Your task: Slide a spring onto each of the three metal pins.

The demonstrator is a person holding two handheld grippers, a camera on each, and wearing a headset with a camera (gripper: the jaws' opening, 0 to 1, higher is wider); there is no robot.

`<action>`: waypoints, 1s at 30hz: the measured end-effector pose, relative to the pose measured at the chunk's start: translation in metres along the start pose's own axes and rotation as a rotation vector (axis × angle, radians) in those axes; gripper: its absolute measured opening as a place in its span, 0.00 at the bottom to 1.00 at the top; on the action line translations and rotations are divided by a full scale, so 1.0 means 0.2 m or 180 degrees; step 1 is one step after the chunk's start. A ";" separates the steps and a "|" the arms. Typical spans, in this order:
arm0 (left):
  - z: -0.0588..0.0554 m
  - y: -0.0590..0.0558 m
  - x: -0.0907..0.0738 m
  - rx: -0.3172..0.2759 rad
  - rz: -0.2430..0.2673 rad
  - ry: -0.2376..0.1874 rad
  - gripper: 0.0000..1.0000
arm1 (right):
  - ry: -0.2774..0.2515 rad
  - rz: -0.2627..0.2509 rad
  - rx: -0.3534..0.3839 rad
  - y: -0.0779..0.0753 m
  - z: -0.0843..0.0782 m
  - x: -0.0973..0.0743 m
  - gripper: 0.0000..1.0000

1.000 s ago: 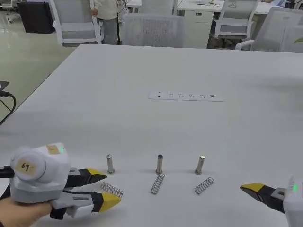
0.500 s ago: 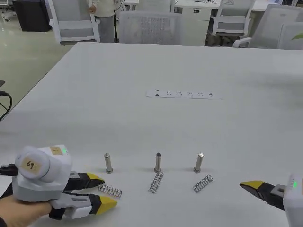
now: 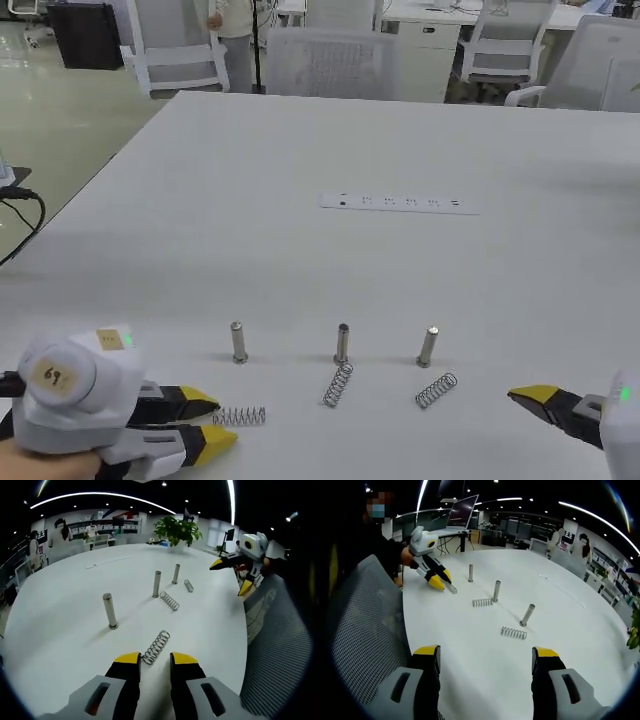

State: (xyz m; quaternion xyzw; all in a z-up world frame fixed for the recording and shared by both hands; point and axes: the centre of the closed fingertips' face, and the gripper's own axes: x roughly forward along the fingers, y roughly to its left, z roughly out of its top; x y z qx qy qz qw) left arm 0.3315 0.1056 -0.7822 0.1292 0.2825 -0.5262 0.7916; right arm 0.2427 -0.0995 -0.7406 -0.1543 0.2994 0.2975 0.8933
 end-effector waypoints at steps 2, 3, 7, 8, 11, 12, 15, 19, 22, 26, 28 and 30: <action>0.01 -0.01 0.00 0.0022 -0.0010 -0.0009 0.12 | 0.0003 0.0004 -0.0003 0.00 0.00 0.00 0.74; 0.01 -0.01 0.00 0.0037 -0.0007 -0.0008 0.12 | 0.0004 0.0006 -0.0005 0.00 0.00 0.00 0.74; 0.00 -0.01 0.01 0.0055 -0.0023 0.0026 0.12 | 0.0004 0.0005 -0.0006 0.00 0.00 0.00 0.73; -0.01 -0.02 0.01 0.0073 -0.0028 0.0033 0.12 | 0.0003 0.0002 -0.0002 0.00 0.00 0.00 0.73; -0.01 -0.04 0.01 0.0122 -0.0082 0.0044 0.11 | 0.0004 -0.0002 0.0000 0.00 0.00 0.00 0.73; -0.02 -0.06 0.01 0.0166 -0.0096 0.0065 0.11 | 0.0009 -0.0001 -0.0001 0.00 0.00 0.00 0.73; -0.03 -0.07 0.02 0.0217 -0.0111 0.0091 0.09 | 0.0011 -0.0001 -0.0009 0.00 0.00 0.00 0.73; -0.04 -0.07 0.02 0.0230 -0.0109 0.0077 0.09 | 0.0009 -0.0003 -0.0013 0.00 0.00 0.00 0.73; -0.05 -0.08 0.01 0.0244 -0.0108 0.0063 0.08 | 0.0002 -0.0011 -0.0019 0.00 0.01 0.00 0.73; -0.05 -0.09 0.00 0.0262 -0.0092 0.0057 0.05 | -0.0010 -0.0017 -0.0028 0.00 0.02 -0.01 0.73; -0.06 -0.09 -0.01 0.0262 -0.0084 0.0047 0.05 | -0.0012 -0.0018 -0.0039 0.00 0.02 -0.01 0.73; -0.06 -0.09 -0.01 0.0263 -0.0059 0.0036 0.03 | -0.0006 -0.0019 -0.0070 -0.01 0.03 -0.01 0.73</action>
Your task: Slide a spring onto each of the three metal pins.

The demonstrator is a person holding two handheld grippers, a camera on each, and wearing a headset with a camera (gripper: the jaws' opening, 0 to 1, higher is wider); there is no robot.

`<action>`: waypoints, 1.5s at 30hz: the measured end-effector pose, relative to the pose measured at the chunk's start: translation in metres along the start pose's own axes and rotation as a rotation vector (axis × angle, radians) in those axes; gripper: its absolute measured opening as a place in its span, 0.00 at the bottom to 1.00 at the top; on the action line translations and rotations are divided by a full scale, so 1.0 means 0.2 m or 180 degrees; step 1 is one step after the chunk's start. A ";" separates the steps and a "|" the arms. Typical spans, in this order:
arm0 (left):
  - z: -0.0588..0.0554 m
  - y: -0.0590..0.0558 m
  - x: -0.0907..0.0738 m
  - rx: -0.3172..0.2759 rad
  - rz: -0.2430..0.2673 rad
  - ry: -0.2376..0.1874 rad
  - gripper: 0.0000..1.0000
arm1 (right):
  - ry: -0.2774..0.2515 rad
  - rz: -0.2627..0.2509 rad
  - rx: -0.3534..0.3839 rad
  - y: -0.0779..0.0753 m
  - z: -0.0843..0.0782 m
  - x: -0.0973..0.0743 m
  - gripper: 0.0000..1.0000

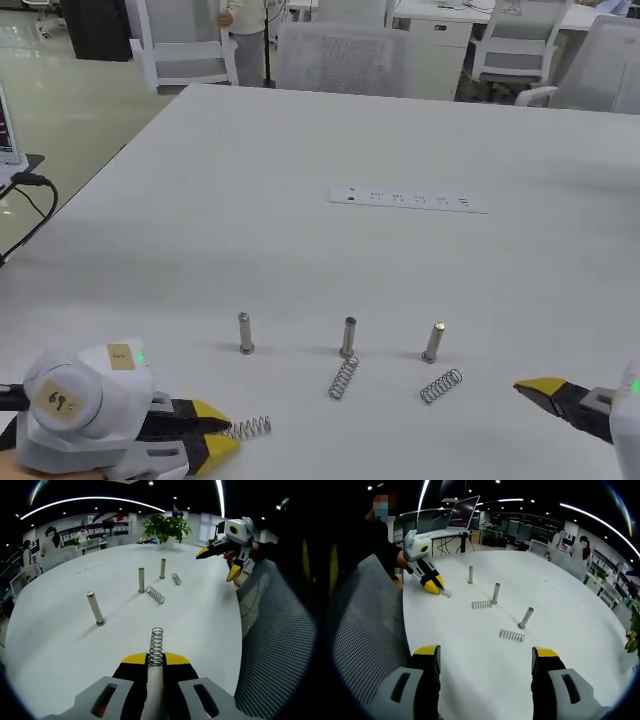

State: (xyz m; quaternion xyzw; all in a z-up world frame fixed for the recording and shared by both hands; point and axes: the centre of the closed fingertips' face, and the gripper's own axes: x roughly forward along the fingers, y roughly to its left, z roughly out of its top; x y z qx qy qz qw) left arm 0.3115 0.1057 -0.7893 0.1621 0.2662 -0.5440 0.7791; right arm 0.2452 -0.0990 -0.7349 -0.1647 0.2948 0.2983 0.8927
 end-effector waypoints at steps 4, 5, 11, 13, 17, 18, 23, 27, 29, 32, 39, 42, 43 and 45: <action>0.00 -0.01 0.00 -0.0003 0.0013 -0.0024 0.03 | 0.0021 -0.0002 -0.0058 -0.01 0.01 -0.01 0.73; 0.00 -0.01 -0.01 -0.0013 0.0012 -0.0023 0.03 | 0.0015 0.0004 -0.0076 -0.01 0.02 -0.01 0.73; 0.03 -0.01 -0.02 -0.0091 0.0013 -0.0103 0.02 | -0.0025 0.0010 -0.0127 -0.02 0.06 -0.02 0.73; 0.05 -0.01 -0.03 -0.0101 0.0019 -0.0140 0.02 | -0.0050 0.0011 -0.0143 -0.03 0.08 -0.02 0.73; 0.09 -0.02 -0.06 -0.0093 0.0011 -0.0211 0.02 | -0.0110 0.0019 -0.0186 -0.03 0.13 -0.03 0.72; 0.10 -0.03 -0.06 -0.0082 0.0014 -0.0224 0.02 | -0.0135 0.0027 -0.0191 -0.03 0.14 -0.04 0.72; 0.17 -0.07 -0.08 0.0005 -0.0028 -0.0305 0.02 | -0.0218 0.0084 -0.0208 -0.02 0.19 -0.04 0.69; 0.21 -0.10 -0.08 0.0066 -0.0067 -0.0358 0.02 | -0.0241 0.0144 -0.0261 0.00 0.22 -0.03 0.66; 0.23 -0.11 -0.08 0.0102 -0.0079 -0.0371 0.02 | -0.0244 0.0177 -0.0287 0.01 0.24 -0.02 0.63; 0.25 -0.13 -0.09 0.0150 -0.0097 -0.0380 0.02 | -0.0273 0.0220 -0.0283 0.02 0.26 -0.01 0.59; 0.29 -0.16 -0.11 0.0233 -0.0132 -0.0401 0.02 | -0.0326 0.0508 -0.0300 0.08 0.32 0.01 0.48; 0.30 -0.17 -0.12 0.0273 -0.0144 -0.0408 0.02 | -0.0337 0.0589 -0.0388 0.10 0.36 0.03 0.45; 0.31 -0.18 -0.12 0.0291 -0.0144 -0.0416 0.02 | -0.0348 0.0639 -0.0439 0.12 0.38 0.04 0.44; 0.32 -0.19 -0.13 0.0322 -0.0151 -0.0422 0.02 | -0.0376 0.0761 -0.0469 0.15 0.41 0.05 0.43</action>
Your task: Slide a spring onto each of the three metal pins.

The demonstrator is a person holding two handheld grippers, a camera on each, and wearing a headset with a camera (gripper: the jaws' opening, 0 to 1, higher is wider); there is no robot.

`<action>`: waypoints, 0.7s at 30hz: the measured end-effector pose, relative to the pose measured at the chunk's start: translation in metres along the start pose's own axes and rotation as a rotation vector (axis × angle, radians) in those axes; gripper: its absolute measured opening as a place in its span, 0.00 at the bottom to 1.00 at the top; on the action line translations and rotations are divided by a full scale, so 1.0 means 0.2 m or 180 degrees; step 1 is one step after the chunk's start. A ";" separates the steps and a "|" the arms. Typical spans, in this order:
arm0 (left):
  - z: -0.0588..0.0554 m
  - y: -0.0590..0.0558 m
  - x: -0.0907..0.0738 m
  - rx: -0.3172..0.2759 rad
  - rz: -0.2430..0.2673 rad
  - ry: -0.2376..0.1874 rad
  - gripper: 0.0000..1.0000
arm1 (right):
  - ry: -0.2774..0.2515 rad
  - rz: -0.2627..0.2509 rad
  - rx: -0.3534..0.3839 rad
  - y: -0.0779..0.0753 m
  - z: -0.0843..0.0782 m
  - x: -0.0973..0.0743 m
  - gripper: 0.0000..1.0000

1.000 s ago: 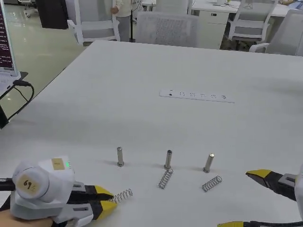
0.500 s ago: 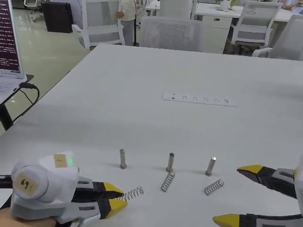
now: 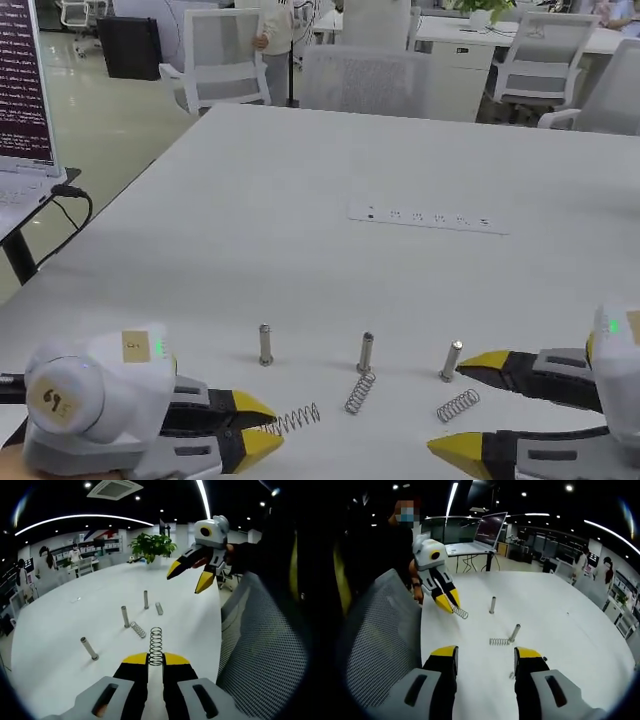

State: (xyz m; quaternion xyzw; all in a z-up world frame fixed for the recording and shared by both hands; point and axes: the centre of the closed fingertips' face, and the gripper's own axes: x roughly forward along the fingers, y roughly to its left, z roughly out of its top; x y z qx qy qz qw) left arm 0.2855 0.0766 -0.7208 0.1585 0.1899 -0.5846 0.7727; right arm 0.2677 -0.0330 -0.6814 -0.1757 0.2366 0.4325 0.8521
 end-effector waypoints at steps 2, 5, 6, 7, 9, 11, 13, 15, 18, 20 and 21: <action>0.01 -0.01 0.00 0.0029 -0.0005 -0.0003 0.02 | -0.0018 0.0091 -0.0045 0.02 0.03 0.03 0.41; 0.04 -0.02 -0.02 0.0066 -0.0021 -0.0034 0.02 | -0.0045 0.0257 -0.0103 0.06 0.07 0.07 0.37; 0.05 -0.03 -0.02 0.0081 -0.0024 -0.0036 0.02 | -0.0052 0.0283 -0.0110 0.06 0.07 0.08 0.36; 0.05 -0.04 -0.02 0.0102 -0.0027 -0.0033 0.02 | -0.0060 0.0328 -0.0133 0.08 0.08 0.09 0.36; 0.06 -0.05 -0.02 0.0145 -0.0048 -0.0033 0.02 | -0.0072 0.0408 -0.0181 0.11 0.10 0.12 0.35; 0.07 -0.06 -0.02 0.0172 -0.0065 -0.0034 0.02 | -0.0066 0.0478 -0.0204 0.13 0.11 0.13 0.33; 0.08 -0.08 -0.02 0.0201 -0.0078 -0.0042 0.02 | -0.0061 0.0536 -0.0251 0.14 0.12 0.15 0.32; 0.09 -0.09 -0.02 0.0214 -0.0103 -0.0060 0.02 | -0.0065 0.0589 -0.0265 0.16 0.12 0.16 0.31; 0.11 -0.11 -0.02 0.0258 -0.0144 -0.0085 0.02 | -0.0111 0.0698 -0.0264 0.19 0.14 0.17 0.30; 0.13 -0.13 -0.03 0.0277 -0.0166 -0.0111 0.02 | -0.0118 0.0761 -0.0258 0.21 0.14 0.18 0.29; 0.14 -0.13 -0.03 0.0290 -0.0172 -0.0113 0.02 | -0.0114 0.0781 -0.0253 0.22 0.14 0.19 0.28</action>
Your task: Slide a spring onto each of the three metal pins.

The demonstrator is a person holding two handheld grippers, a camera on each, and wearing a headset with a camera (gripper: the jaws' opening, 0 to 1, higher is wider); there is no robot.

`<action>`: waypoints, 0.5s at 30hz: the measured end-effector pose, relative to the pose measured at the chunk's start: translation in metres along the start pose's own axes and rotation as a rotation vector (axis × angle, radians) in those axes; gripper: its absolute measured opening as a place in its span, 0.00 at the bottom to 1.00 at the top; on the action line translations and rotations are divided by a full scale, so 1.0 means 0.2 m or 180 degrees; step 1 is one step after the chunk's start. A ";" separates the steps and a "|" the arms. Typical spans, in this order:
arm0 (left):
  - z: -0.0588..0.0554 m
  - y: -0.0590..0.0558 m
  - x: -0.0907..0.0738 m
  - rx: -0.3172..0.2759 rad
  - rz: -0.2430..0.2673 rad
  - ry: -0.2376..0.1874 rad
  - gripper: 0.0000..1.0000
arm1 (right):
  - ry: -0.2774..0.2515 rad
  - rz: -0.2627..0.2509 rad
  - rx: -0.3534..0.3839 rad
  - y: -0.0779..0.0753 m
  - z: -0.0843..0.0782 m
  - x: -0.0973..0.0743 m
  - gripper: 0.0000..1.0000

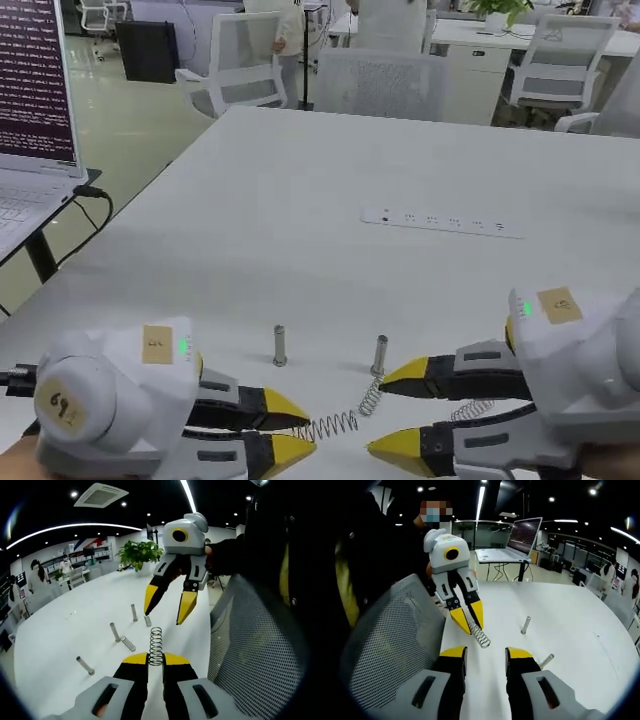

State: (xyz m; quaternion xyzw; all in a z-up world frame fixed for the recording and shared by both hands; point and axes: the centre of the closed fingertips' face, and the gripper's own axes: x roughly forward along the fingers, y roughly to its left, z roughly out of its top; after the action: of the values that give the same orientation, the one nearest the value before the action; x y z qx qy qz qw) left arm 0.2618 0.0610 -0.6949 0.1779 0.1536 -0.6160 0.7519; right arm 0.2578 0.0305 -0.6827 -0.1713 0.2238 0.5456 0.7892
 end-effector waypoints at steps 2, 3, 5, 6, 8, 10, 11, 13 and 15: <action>0.01 -0.01 0.00 0.0019 -0.0027 -0.0015 0.02 | -0.0030 0.0055 -0.0001 0.02 0.01 0.01 0.27; 0.02 -0.01 0.00 0.0025 -0.0037 -0.0025 0.02 | -0.0038 0.0083 0.0012 0.02 0.01 0.02 0.26; 0.02 -0.02 0.00 0.0032 -0.0053 -0.0029 0.02 | -0.0039 0.0109 0.0018 0.03 0.01 0.02 0.25; 0.03 -0.03 0.00 0.0042 -0.0068 -0.0036 0.02 | -0.0045 0.0129 0.0017 0.03 0.01 0.03 0.25; 0.04 -0.04 0.00 0.0058 -0.0105 -0.0056 0.02 | -0.0041 0.0163 0.0014 0.04 0.01 0.03 0.23; 0.05 -0.05 0.01 0.0080 -0.0116 -0.0071 0.02 | -0.0039 0.0178 0.0002 0.05 0.01 0.04 0.22; 0.06 -0.05 0.01 0.0093 -0.0117 -0.0081 0.02 | -0.0027 0.0188 -0.0018 0.06 0.00 0.04 0.21; 0.06 -0.05 0.01 0.0111 -0.0119 -0.0088 0.02 | 0.0005 0.0194 -0.0055 0.06 -0.01 0.04 0.19; 0.07 -0.06 0.01 0.0117 -0.0126 -0.0100 0.02 | 0.0009 0.0211 -0.0060 0.07 -0.02 0.04 0.19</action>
State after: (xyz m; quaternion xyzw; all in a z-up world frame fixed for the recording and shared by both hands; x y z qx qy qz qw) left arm 0.2512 0.0512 -0.6843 0.1789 0.1340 -0.6362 0.7384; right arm 0.2477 0.0404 -0.6904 -0.1720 0.2252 0.5734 0.7687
